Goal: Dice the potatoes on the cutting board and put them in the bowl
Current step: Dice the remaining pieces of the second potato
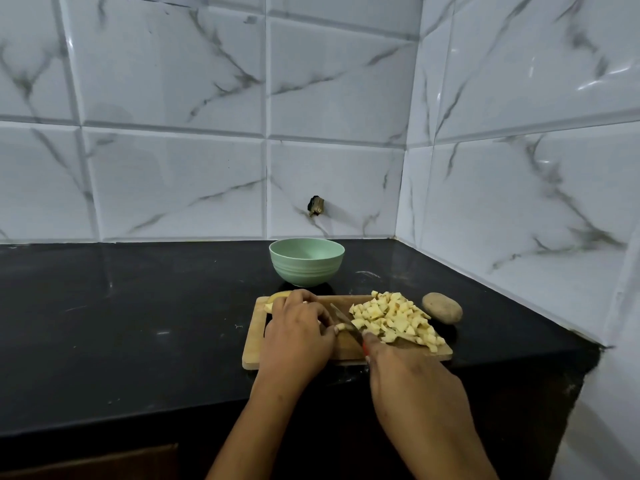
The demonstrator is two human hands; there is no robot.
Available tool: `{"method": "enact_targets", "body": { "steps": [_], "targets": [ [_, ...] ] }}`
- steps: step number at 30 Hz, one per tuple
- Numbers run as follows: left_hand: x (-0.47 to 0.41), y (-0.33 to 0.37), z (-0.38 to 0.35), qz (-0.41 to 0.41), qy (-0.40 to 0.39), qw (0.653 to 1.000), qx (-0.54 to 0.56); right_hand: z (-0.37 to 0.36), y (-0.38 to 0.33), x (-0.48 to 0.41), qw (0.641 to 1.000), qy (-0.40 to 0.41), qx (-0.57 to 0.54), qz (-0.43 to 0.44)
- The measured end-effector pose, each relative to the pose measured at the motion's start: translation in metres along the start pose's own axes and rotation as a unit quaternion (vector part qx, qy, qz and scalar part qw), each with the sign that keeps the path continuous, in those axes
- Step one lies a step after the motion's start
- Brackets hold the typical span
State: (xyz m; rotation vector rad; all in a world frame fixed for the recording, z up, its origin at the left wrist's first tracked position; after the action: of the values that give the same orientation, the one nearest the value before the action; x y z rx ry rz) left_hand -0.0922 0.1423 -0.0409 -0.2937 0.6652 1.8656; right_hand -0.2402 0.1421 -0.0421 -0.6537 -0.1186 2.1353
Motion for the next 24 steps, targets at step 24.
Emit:
{"method": "enact_targets", "body": {
  "steps": [24],
  "targets": [
    [0.003, 0.001, 0.004, 0.012, 0.045, 0.999, 0.004, -0.003, -0.013, 0.006, 0.996, -0.091, 0.021, 0.001]
  ]
}}
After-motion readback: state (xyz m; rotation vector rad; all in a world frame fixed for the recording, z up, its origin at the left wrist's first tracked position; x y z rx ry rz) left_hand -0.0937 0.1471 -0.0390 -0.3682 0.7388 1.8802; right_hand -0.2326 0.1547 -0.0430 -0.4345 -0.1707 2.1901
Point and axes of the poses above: each hand's wrist, its own x-axis away from the middle knuckle, its own z-axis out of the back of the hand, y = z × x, the point moved 5 cm from there along -x, towards the middle knuckle, and after that the axes turned 12 degrees about -x, right-handed, at the moved point
